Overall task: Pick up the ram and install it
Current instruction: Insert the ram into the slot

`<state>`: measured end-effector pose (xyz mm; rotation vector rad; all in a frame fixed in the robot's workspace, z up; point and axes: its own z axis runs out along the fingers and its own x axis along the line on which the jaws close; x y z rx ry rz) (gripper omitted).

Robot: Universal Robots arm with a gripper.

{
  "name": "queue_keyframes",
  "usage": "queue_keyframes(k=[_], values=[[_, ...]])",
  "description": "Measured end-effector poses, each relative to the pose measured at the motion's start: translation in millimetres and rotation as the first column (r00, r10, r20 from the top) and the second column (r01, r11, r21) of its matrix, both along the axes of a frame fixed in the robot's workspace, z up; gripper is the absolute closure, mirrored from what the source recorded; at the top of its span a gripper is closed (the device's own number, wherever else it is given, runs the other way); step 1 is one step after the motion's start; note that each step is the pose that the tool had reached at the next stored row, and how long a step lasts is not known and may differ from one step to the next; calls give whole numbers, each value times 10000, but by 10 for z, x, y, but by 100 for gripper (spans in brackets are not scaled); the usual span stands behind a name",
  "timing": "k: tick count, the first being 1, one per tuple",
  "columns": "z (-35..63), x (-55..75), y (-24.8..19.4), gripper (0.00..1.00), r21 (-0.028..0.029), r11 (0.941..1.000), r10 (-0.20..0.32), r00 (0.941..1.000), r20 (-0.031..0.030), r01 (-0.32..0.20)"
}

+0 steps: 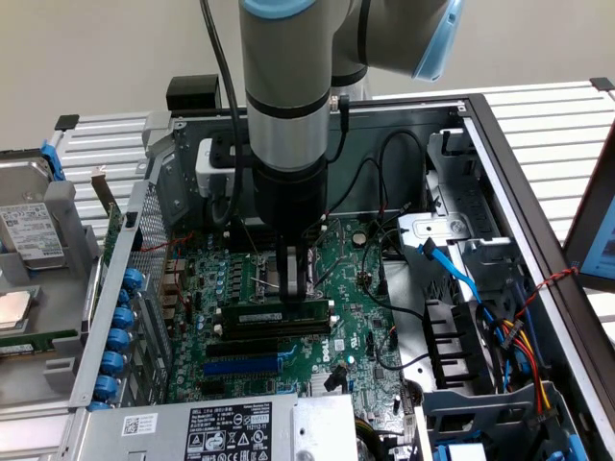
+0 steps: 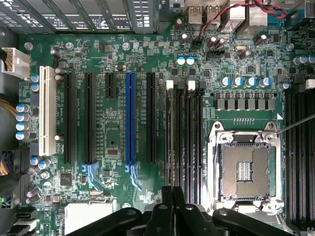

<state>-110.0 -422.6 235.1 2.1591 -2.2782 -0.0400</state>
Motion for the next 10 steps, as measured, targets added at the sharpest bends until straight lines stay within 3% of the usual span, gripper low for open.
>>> queue_keyframes(k=[5,10], values=[[-2,-1,0,88,-1,10000,1,10000,8,-1],[-8,-7,1,88,2,10000,0,10000,58,0]])
